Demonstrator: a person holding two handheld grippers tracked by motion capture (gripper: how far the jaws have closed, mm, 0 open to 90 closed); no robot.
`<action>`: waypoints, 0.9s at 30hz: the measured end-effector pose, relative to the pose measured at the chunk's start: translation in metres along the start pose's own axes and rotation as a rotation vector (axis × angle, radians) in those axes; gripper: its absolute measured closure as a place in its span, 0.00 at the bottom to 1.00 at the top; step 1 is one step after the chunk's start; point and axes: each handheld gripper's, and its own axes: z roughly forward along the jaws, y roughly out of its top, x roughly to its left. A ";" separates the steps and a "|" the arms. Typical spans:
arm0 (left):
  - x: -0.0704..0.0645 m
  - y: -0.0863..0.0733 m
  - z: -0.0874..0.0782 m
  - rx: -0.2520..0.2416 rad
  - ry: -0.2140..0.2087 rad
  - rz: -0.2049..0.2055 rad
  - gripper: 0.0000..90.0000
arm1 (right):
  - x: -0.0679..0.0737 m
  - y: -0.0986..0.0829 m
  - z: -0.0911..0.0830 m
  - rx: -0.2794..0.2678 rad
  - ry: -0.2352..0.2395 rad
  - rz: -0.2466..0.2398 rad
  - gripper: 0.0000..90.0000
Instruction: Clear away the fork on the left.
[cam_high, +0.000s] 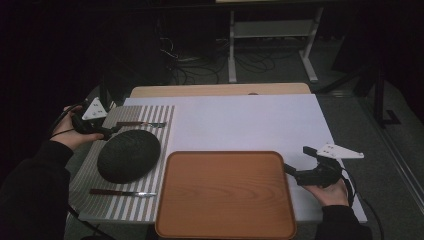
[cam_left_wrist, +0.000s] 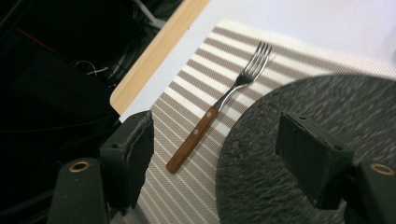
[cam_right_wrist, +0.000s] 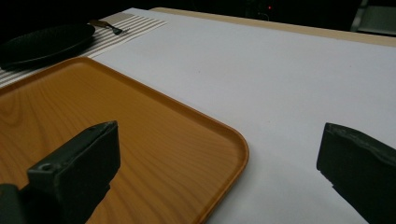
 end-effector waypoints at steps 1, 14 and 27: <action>0.001 0.001 0.001 0.008 -0.003 0.015 0.30 | 0.000 0.000 0.000 -0.001 -0.001 0.000 0.00; 0.011 0.006 0.028 0.054 -0.018 0.179 0.39 | 0.000 -0.001 0.002 0.019 0.005 0.001 0.00; 0.011 0.008 0.061 0.062 -0.061 0.272 0.49 | 0.001 -0.002 0.005 0.043 0.019 -0.002 0.00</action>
